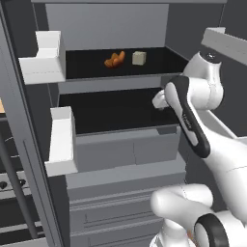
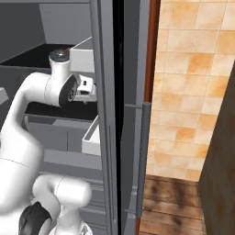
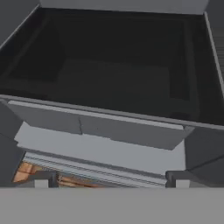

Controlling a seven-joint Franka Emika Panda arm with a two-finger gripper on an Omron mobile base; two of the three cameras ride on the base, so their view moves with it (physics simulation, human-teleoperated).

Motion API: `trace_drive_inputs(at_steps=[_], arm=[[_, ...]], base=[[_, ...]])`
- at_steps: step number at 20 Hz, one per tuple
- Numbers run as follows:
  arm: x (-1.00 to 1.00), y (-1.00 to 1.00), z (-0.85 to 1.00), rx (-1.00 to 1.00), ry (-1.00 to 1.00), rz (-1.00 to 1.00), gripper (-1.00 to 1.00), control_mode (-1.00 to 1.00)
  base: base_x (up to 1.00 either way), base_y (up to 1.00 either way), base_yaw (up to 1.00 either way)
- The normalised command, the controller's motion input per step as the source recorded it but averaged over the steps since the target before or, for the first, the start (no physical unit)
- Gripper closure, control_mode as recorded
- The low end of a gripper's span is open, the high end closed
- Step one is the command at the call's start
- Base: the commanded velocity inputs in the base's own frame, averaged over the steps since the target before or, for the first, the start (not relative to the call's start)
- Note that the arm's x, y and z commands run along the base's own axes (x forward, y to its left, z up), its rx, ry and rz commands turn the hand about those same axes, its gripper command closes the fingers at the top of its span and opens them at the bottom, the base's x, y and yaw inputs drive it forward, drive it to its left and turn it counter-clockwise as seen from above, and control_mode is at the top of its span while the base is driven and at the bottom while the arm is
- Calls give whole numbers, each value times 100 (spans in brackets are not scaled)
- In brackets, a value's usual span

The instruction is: Move the tofu and hotdog bun from the top shelf to the second highest shelf to make space. Then, place the pitcher from the counter on the cleared top shelf.

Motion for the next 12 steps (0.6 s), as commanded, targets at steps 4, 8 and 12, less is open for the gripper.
trace_drive_inputs(at_steps=[4, 8, 12], arm=[[-11, 17, 28, 5, -52, 1, -100, -100], [0, 19, 40, 7, -45, 0, -100, -100], [0, 19, 47, 5, -33, 0, -100, -100]], base=[[0, 0, 0], [0, 0, 0], [0, 0, 0]])
